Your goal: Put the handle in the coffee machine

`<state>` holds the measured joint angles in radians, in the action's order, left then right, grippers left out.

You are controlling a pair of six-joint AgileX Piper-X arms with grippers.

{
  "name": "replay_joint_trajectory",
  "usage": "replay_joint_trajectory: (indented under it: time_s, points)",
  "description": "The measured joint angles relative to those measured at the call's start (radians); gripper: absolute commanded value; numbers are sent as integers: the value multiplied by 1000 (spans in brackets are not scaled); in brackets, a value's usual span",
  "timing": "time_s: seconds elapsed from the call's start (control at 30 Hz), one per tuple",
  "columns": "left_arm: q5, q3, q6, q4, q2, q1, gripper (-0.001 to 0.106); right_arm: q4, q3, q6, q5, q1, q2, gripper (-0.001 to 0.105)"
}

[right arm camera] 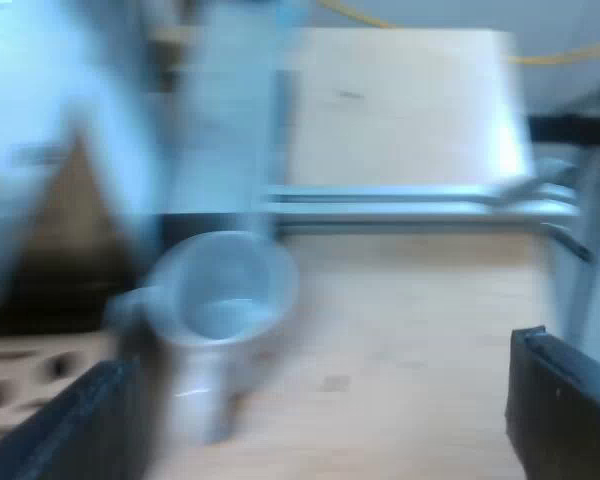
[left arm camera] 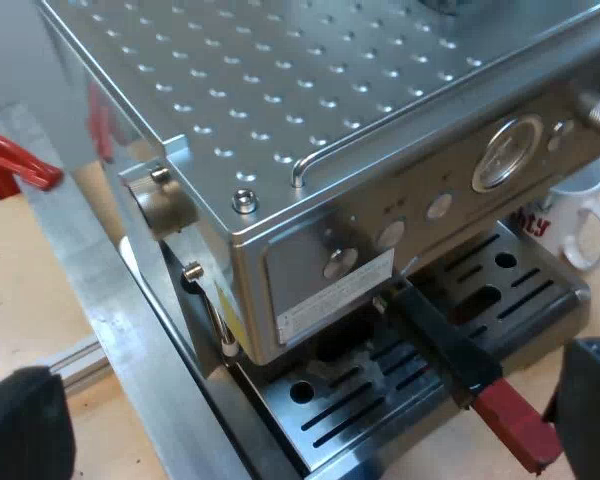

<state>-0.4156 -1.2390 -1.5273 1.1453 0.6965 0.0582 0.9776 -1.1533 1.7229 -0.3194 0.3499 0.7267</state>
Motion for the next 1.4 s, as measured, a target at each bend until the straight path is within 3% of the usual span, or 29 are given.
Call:
replay_joint_trajectory:
  time_s: [0.3, 0.57, 0.7, 1.03, 1.23, 1.4]
  points:
    - [-34, 0, -9, 73, -68, 0, 105, 78, 0, 72, 92, -285, -55, 75]
    - [-35, 0, -9, 84, -169, 0, 105, 104, 0, 78, 186, -439, -127, 75]
    - [-35, 0, -9, 88, -218, 0, 105, 117, 0, 79, 196, -446, -180, 75]
    - [-32, 6, 22, 153, -364, 0, 105, 203, 0, 159, 319, -446, -420, 75]
    - [-32, 90, 31, 186, -454, 0, 105, 300, 0, 164, 382, -446, -545, 74]
    - [-32, 176, 43, 206, -516, 0, 105, 390, 0, 164, 382, -446, -623, 62]
